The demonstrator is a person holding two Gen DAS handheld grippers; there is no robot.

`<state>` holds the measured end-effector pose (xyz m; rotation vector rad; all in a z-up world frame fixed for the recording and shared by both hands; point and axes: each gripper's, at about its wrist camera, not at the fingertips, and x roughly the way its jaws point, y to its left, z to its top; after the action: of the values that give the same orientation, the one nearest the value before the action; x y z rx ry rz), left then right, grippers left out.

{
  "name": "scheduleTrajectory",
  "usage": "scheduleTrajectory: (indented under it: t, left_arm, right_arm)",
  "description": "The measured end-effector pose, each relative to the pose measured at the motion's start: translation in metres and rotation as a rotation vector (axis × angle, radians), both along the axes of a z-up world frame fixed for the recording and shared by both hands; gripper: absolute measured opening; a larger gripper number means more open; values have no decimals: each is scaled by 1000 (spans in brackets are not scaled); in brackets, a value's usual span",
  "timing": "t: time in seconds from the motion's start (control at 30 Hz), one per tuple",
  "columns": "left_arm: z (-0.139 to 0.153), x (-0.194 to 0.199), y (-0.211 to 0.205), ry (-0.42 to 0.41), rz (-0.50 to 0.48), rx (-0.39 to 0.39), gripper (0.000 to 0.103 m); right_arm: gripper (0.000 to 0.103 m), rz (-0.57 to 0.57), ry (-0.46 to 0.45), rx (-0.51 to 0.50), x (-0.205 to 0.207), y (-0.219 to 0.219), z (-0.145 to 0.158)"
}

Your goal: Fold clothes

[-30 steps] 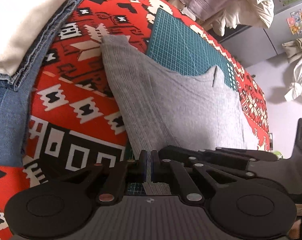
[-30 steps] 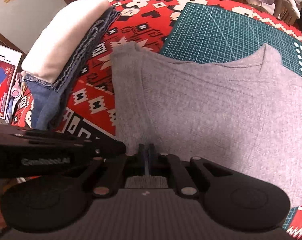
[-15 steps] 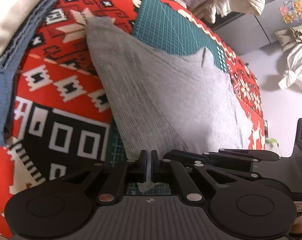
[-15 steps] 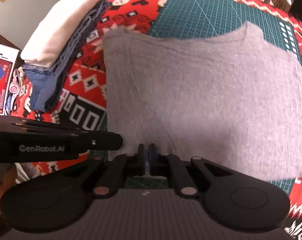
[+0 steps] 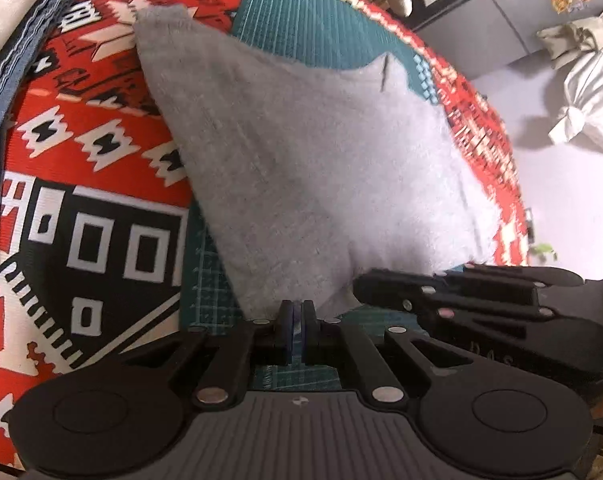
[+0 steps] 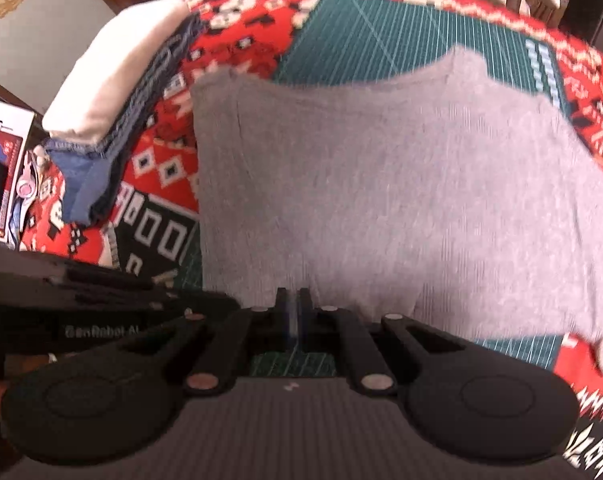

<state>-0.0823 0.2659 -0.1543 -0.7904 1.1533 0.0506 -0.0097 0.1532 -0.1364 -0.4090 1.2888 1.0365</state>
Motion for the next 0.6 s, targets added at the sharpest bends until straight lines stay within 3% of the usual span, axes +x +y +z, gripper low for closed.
scheduleTrajectory:
  t: [0.2, 0.4, 0.6]
  left_arm:
    - [-9, 8, -5, 9, -11, 9, 1]
    - [-10, 3, -11, 22, -23, 11, 1]
    - [-1, 2, -14, 20, -30, 35, 1]
  right_arm:
    - [4, -14, 8, -16, 5, 6, -15]
    - [3, -25, 10, -51, 0, -15, -23]
    - [4, -55, -3, -31, 2, -28, -7]
